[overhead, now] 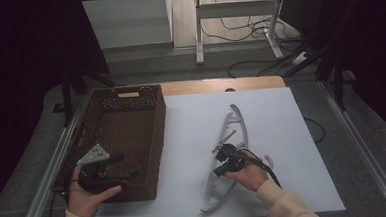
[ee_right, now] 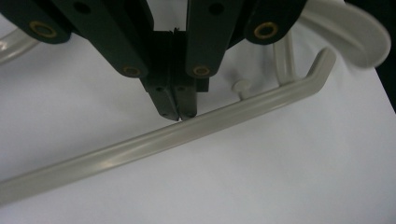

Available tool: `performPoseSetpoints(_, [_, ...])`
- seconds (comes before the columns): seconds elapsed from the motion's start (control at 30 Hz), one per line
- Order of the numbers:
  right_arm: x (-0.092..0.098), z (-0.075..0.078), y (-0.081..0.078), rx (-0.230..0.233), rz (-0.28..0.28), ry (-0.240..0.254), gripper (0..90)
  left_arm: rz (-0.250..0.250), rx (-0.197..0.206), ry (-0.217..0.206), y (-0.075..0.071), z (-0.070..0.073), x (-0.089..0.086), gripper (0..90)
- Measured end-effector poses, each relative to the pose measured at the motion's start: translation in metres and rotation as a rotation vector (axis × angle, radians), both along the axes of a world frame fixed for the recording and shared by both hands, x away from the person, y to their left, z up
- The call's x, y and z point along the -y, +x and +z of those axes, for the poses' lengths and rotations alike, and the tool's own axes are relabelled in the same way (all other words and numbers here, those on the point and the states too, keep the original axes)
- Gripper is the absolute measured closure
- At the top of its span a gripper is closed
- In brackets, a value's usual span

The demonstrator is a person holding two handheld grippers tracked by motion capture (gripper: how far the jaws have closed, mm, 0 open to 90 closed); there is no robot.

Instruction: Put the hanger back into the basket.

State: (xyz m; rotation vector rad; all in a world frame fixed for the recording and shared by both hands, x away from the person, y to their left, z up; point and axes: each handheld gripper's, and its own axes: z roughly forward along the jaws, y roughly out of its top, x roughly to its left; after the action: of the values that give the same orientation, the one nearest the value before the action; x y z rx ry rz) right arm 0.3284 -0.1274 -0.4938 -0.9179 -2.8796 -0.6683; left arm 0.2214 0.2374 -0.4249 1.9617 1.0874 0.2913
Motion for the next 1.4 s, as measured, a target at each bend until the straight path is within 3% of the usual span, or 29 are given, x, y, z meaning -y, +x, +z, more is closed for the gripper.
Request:
performPoseSetpoints(0.33, [-0.053, -0.005, 0.027, -0.013, 0.009, 0.004, 89.5, 0.007, -0.004, -0.003, 0.000, -0.001, -0.003, 19.7])
performPoseSetpoints(0.5, [-0.064, -0.010, 0.035, -0.021, -0.004, 0.007, 89.5, 0.011, -0.004, -0.004, -0.001, -0.001, -0.004, 19.7])
performPoseSetpoints(0.63, [-0.060, -0.009, 0.033, -0.017, -0.007, 0.016, 89.6, 0.008, -0.003, -0.004, -0.001, 0.000, -0.003, 19.7])
performPoseSetpoints(0.8, [-0.027, 0.012, 0.021, 0.029, -0.039, 0.105, 89.6, 0.007, -0.007, -0.001, -0.001, -0.001, -0.001, 19.7])
performPoseSetpoints(1.0, [0.038, 0.033, 0.004, 0.097, -0.093, 0.203, 89.5, -0.004, -0.009, 0.004, -0.001, -0.002, 0.005, 19.7])
performPoseSetpoints(1.13, [0.088, 0.037, -0.008, 0.127, -0.156, 0.248, 89.4, -0.008, -0.012, 0.010, 0.001, -0.003, 0.008, 19.7])
performPoseSetpoints(1.23, [0.114, 0.038, -0.014, 0.130, -0.209, 0.278, 88.3, -0.011, -0.010, 0.011, 0.001, -0.003, 0.009, 19.7])
performPoseSetpoints(1.3, [0.128, 0.036, -0.017, 0.157, -0.231, 0.273, 86.9, -0.014, -0.012, 0.010, 0.000, -0.003, 0.010, 20.2])
performPoseSetpoints(1.37, [0.139, 0.035, -0.019, 0.175, -0.249, 0.274, 82.4, -0.015, -0.012, 0.009, 0.001, -0.003, 0.010, 20.3])
performPoseSetpoints(1.4, [0.144, 0.034, -0.020, 0.195, -0.251, 0.280, 74.8, -0.014, -0.012, 0.008, 0.001, -0.004, 0.010, 20.3])
